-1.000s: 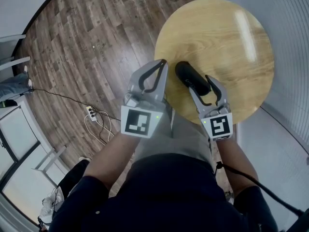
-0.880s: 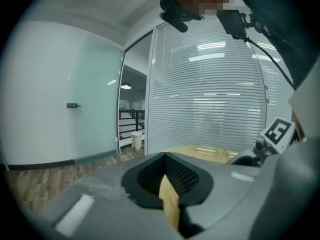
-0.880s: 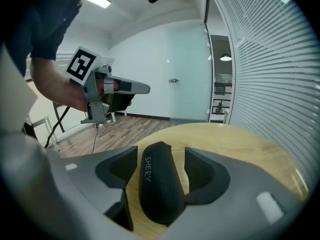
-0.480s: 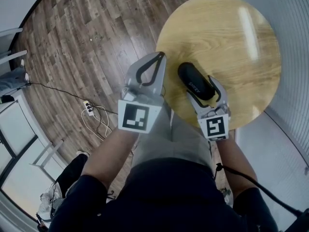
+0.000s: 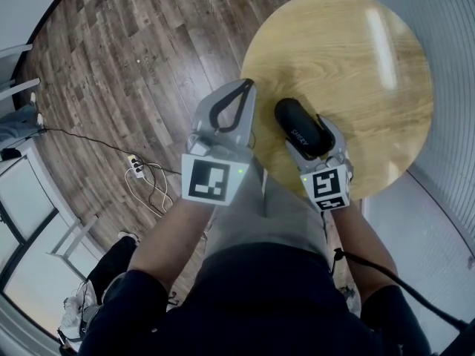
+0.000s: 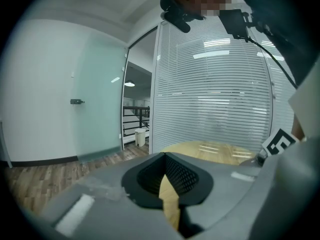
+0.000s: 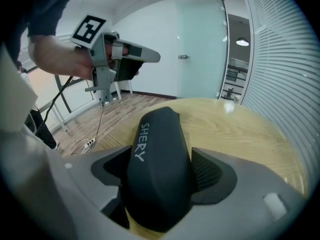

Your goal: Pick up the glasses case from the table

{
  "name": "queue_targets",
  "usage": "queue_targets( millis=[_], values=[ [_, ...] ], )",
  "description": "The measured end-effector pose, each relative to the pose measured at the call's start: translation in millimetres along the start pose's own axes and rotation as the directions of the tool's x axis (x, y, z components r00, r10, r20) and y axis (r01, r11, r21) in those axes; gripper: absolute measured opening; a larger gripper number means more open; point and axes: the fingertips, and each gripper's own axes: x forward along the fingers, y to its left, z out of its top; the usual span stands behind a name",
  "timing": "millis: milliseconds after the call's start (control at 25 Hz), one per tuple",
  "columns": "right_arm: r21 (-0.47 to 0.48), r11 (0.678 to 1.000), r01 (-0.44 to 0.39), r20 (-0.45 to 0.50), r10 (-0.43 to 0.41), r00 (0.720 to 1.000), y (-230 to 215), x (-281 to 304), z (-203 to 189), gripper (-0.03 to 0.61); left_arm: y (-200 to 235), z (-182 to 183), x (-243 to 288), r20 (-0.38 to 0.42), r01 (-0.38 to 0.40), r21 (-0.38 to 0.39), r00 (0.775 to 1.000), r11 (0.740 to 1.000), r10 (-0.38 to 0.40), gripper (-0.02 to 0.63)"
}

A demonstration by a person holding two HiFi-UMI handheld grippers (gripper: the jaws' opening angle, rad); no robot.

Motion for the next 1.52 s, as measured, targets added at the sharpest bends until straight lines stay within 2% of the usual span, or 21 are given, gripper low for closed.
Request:
queue_targets(
  millis=[80, 280, 440, 680, 880, 1200, 1520],
  values=[
    [0.039, 0.999, 0.000, -0.021, 0.000, 1.000, -1.4, 1.5, -4.3, 0.382, 2.3, 2.7, -3.2, 0.000, -0.002, 0.001, 1.000, 1.000, 0.002, 0.003],
    [0.187, 0.982, -0.019, 0.022, 0.015, 1.000, -5.0, -6.9, -0.8, 0.365, 13.9, 7.6, -12.8, -0.020, -0.018, 0.016, 1.000, 1.000, 0.019, 0.003],
    [0.241, 0.971, -0.006, 0.043, -0.004, 0.999, -12.0, -19.5, 10.7, 0.359, 21.0, 19.1, -19.8, -0.028, -0.019, 0.042, 0.999, 0.999, 0.020, 0.003],
    [0.247, 0.969, 0.021, 0.119, -0.052, 0.992, -21.2, -54.8, 51.4, 0.354, 17.9, 54.8, -32.2, 0.000, 0.000, 0.099, 1.000, 0.995, 0.000, 0.003],
    [0.241, 0.969, 0.046, 0.188, -0.093, 0.978, -22.2, -96.7, 89.7, 0.353, -2.9, 98.4, -45.8, 0.059, 0.031, 0.143, 0.997, 0.989, -0.040, 0.003],
    [0.260, 0.962, 0.087, 0.307, -0.168, 0.937, -26.1, -173.9, 139.0, 0.353, -41.0, 162.6, -64.7, 0.167, 0.074, 0.195, 0.980, 0.978, -0.107, 0.003],
    [0.285, 0.954, 0.088, 0.413, -0.205, 0.887, -27.4, -249.0, 174.6, 0.353, -77.6, 207.0, -93.4, 0.218, 0.111, 0.164, 0.965, 0.980, -0.146, 0.003]
  ],
)
